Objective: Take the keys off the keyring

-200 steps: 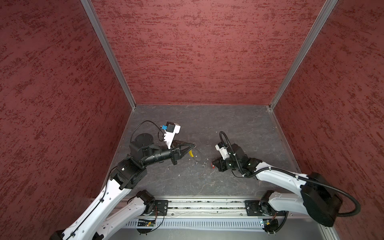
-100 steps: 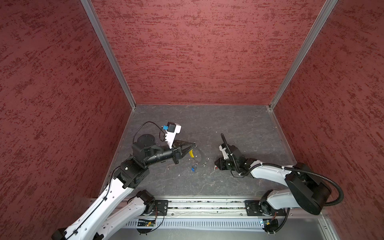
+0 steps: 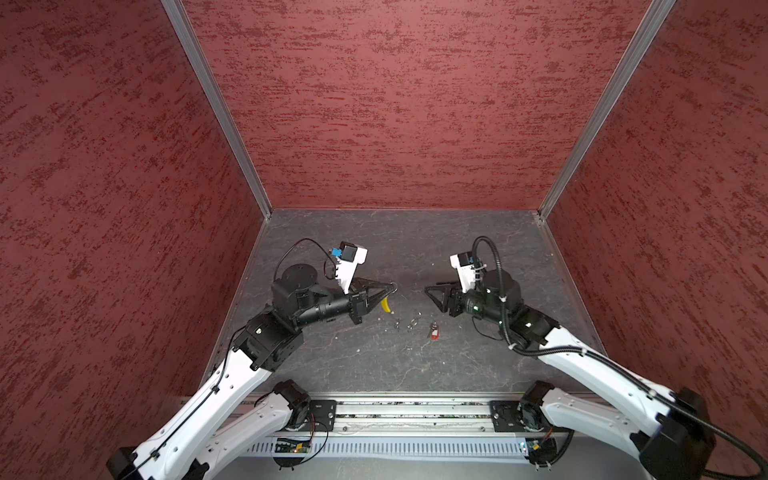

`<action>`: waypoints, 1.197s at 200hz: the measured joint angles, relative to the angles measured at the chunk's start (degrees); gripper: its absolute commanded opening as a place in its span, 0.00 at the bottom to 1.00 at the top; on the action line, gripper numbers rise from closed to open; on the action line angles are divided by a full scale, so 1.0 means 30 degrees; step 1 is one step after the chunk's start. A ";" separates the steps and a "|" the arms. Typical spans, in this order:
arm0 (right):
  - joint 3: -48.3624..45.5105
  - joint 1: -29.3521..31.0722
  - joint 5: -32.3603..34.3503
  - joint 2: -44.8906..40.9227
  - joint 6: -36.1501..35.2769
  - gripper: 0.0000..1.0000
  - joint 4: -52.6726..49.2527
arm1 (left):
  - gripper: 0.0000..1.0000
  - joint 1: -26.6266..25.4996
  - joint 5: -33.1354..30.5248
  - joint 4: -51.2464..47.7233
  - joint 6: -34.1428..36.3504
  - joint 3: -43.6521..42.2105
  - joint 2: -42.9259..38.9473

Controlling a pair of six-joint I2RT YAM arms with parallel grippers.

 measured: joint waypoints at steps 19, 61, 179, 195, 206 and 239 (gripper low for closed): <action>0.1362 0.0095 -0.1282 -0.0860 -0.0634 0.62 0.0663 | 0.00 -0.0226 -0.0495 -0.0175 0.0015 0.0590 0.0379; 0.3118 0.1122 -0.3504 -0.0299 -0.1719 0.61 0.0976 | 0.00 -0.0627 -0.1486 -0.0634 0.0138 0.1887 0.1086; 0.4175 0.3264 -0.3191 0.1668 -0.3847 0.00 -0.1115 | 0.26 -0.0831 -0.2047 -0.1209 0.0481 0.2871 0.1960; 0.4197 0.3140 -0.3271 0.1683 -0.3810 0.00 -0.1370 | 0.51 -0.0831 -0.1974 -0.1217 0.0561 0.2871 0.1821; 0.4204 0.2820 -0.3548 0.1683 -0.3796 0.00 -0.1464 | 0.60 -0.0743 -0.1829 -0.1260 0.0750 0.2871 0.1523; 0.4707 0.1115 -0.5719 0.1887 -0.3789 0.00 -0.2018 | 0.69 0.0328 -0.0321 -0.1166 0.1158 0.2441 0.0299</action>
